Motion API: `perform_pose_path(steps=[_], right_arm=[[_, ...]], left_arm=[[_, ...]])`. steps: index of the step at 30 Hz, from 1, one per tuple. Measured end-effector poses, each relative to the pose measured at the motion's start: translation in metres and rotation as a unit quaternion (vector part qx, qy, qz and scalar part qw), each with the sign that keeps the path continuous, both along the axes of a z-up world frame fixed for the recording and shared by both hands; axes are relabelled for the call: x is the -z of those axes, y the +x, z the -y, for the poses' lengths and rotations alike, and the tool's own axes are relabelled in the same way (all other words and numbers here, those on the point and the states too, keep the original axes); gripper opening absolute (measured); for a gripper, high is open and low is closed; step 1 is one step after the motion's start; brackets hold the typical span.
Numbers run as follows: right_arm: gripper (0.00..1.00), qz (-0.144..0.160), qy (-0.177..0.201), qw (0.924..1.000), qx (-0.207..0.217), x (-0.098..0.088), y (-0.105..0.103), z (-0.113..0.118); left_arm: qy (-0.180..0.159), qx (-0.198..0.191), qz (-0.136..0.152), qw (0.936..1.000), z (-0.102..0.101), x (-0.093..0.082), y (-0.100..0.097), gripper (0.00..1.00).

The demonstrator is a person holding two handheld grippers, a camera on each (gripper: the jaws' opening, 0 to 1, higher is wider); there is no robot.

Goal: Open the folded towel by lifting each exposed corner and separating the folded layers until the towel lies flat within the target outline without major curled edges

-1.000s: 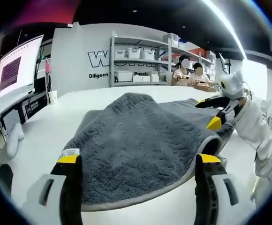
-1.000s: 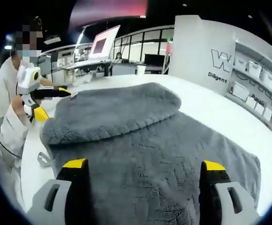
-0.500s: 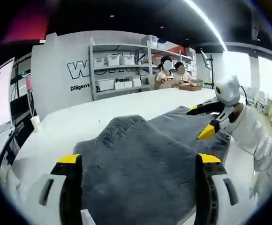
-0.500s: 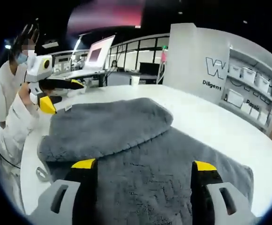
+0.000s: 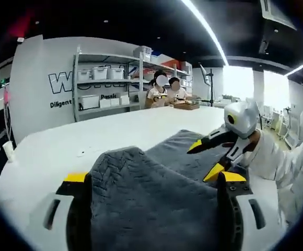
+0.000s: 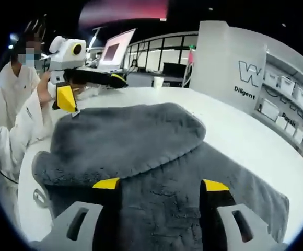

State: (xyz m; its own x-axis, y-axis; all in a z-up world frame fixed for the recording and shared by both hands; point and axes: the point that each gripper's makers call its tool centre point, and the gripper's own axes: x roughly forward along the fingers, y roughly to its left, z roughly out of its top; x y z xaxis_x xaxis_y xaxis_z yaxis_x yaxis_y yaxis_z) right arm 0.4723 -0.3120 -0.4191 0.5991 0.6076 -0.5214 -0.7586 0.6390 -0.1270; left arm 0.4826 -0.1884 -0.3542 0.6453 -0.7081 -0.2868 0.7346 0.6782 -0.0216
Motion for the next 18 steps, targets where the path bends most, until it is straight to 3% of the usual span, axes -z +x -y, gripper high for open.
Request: perform_pose_path(steps=[7,11,18], right_arm=[[0.39,-0.008,0.015,0.9997,-0.016,0.009,0.002,-0.011],[0.31,-0.013,0.019,0.9995,-0.024,0.011,0.000,-0.014],[0.18,-0.034,0.012,0.9989,-0.032,0.022,-0.003,-0.014]], left_arm=[[0.022,-0.010,-0.028,0.9993,-0.004,0.033,0.003,0.99],[0.042,-0.007,-0.028,0.9987,-0.006,0.039,-0.001,0.99],[0.049,0.003,-0.029,0.9984,-0.002,0.042,-0.010,0.99]])
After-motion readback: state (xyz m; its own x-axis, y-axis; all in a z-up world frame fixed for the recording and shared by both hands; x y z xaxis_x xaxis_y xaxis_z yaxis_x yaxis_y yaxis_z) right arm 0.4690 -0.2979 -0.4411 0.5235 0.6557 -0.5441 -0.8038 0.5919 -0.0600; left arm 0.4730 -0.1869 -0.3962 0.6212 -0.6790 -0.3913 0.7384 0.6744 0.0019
